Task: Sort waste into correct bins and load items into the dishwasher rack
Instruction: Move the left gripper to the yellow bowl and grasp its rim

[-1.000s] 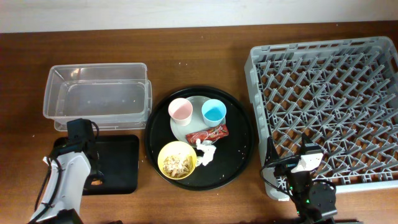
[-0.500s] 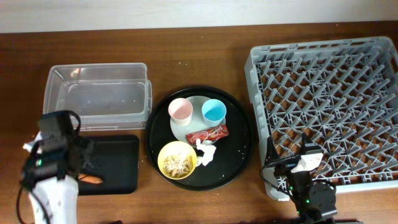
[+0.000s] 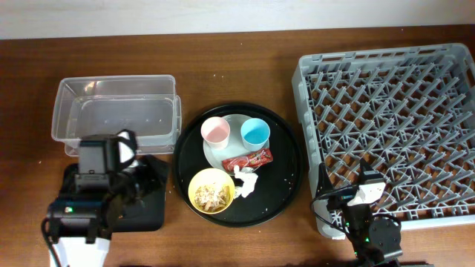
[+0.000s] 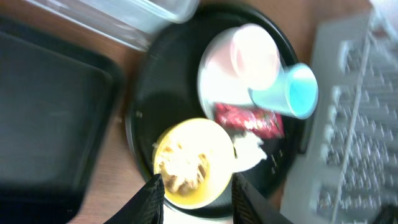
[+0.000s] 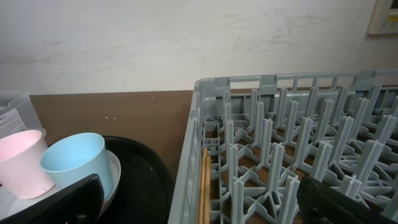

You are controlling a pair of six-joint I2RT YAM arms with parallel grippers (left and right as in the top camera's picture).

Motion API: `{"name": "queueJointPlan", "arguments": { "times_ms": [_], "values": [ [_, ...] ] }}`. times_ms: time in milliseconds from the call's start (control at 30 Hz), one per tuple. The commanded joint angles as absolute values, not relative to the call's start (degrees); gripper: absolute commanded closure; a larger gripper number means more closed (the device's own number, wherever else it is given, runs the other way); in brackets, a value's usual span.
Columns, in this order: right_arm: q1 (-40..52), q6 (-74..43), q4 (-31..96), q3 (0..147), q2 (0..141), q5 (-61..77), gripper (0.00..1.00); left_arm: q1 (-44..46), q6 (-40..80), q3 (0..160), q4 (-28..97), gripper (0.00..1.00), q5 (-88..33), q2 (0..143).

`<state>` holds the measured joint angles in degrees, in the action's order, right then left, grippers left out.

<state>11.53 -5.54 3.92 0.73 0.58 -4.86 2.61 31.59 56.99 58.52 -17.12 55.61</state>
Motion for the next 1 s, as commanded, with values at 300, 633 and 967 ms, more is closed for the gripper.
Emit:
{"name": "queueJointPlan", "arguments": {
  "times_ms": [300, 633, 967],
  "values": [
    [11.18, -5.13, 4.21, 0.32, 0.25, -4.73, 0.02, 24.01, 30.3, 57.43, 51.94, 0.66, -14.72, 69.76],
    [11.18, -5.13, 4.21, 0.32, 0.25, -4.73, 0.02, 38.0, 28.97, 57.43, 47.09, 0.66, -6.96, 82.61],
    [11.18, -5.13, 4.21, 0.32, 0.25, -4.73, 0.02, 42.39, 28.97, 57.36, 46.68, 0.66, 2.0, 82.78]
  ]
}}
